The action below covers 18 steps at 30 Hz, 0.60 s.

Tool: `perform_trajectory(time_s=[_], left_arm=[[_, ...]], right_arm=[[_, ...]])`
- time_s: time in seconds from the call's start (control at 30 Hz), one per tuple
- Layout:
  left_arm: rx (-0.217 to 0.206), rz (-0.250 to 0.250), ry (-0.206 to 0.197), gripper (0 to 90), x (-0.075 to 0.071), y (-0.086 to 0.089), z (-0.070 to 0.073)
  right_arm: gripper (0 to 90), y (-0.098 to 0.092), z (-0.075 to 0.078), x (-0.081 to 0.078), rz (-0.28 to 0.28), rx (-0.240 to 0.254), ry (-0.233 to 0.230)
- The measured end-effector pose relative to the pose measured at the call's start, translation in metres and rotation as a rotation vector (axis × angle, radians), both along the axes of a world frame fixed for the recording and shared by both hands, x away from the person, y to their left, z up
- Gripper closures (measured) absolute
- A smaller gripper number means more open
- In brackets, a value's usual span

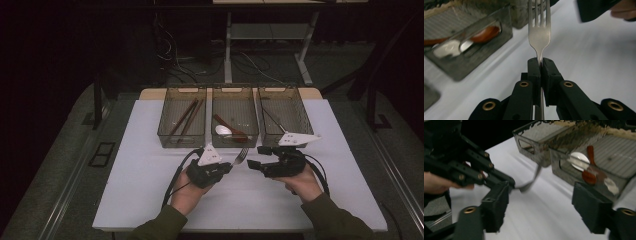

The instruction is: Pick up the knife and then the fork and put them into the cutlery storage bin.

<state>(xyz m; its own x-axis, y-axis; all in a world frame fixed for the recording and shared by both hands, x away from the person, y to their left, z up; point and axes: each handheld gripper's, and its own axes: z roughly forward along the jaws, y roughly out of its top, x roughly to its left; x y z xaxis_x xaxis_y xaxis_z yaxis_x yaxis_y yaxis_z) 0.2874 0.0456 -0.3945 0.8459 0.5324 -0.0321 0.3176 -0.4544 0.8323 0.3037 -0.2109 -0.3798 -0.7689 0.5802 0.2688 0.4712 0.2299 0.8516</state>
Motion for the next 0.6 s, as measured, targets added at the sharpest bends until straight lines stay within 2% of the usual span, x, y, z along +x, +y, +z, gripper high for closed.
perform_trajectory(time_s=[0.07, 0.1, 0.13, 0.17, 0.23, 0.3, 0.4, 0.5, 0.6], left_arm=[[0.003, -0.005, -0.012, 85.1, 0.002, -0.004, 0.002], [-0.009, 0.004, -0.016, 85.1, 0.003, -0.007, 0.003], [-0.009, 0.006, -0.024, 85.1, 0.004, -0.008, 0.003], [-0.027, 0.021, -0.024, 85.1, 0.004, -0.009, 0.003], [-0.024, 0.023, -0.034, 85.1, 0.005, -0.009, 0.004], [-0.017, 0.027, -0.038, 85.0, 0.005, -0.009, 0.003], [-0.028, 0.033, -0.039, 85.0, 0.006, -0.008, 0.003], [-0.042, 0.036, -0.028, 84.7, 0.008, -0.007, 0.002], [-0.061, 0.029, -0.002, 82.5, 0.01, -0.008, -0.001]], right_arm=[[38.9, 0.004, 0.004, 0.005, -0.004, 0.007, -0.009], [42.2, 0.006, 0.005, 0.007, -0.005, 0.017, -0.011], [44.2, 0.007, 0.006, 0.009, -0.007, 0.021, -0.005], [48.2, 0.008, 0.007, 0.012, -0.014, 0.015, -0.004], [54.5, 0.009, 0.007, 0.016, -0.028, 0.024, 0.007], [62.9, 0.01, 0.006, 0.02, -0.033, 0.034, 0.024], [75.2, 0.013, 0.004, 0.023, -0.04, 0.028, 0.019], [83.8, 0.013, 0.004, 0.024, -0.037, 0.049, 0.013], [87.1, 0.014, 0.005, 0.025, -0.032, 0.061, 0.004]])
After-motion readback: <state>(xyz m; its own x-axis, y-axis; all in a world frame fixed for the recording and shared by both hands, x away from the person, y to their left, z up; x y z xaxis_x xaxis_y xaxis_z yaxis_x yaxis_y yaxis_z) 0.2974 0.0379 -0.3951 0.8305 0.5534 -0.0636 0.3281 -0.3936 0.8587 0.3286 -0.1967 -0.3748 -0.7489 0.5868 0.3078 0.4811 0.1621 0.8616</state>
